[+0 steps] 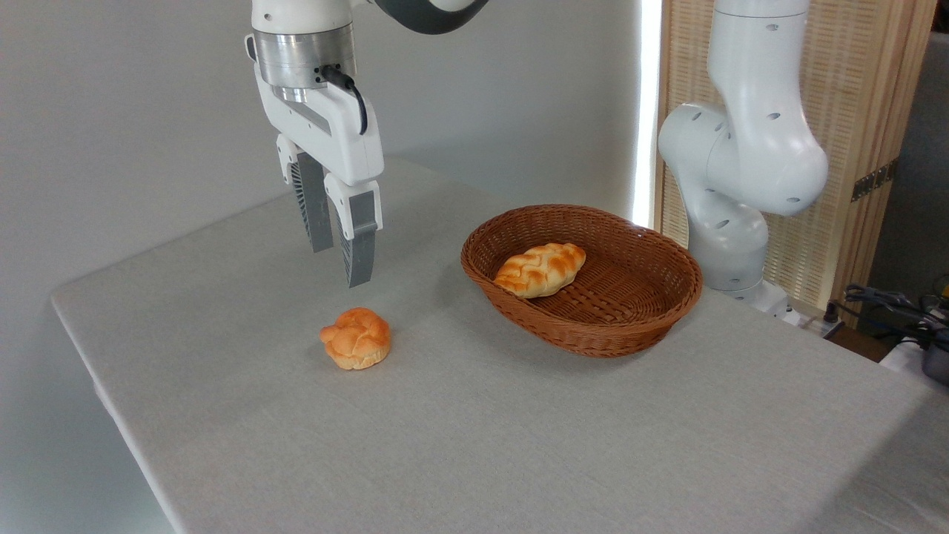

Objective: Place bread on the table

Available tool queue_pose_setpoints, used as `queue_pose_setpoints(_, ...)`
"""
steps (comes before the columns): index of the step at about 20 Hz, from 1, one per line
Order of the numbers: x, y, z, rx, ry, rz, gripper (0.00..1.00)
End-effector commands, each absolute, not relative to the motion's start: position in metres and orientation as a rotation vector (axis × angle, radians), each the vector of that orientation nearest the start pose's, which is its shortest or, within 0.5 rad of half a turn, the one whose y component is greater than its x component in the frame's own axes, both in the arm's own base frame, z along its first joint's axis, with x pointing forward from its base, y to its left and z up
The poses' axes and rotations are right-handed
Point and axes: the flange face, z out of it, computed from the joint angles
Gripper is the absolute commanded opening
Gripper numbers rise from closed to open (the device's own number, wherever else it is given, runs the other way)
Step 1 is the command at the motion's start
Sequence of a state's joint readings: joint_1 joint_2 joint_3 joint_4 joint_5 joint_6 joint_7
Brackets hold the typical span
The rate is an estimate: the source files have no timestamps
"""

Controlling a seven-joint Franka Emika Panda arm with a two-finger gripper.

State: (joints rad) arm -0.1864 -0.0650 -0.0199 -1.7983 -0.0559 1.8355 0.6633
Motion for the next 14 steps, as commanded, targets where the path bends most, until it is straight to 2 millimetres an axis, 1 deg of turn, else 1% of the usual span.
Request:
queue_pose_setpoints(1, 0.5379, -0.1195, 0.5789, -2.873, 1.312, -0.149, 1.0)
queue_pose_setpoints(14, 0.5351, -0.119, 0.5774, -2.876, 1.323, -0.114, 1.0)
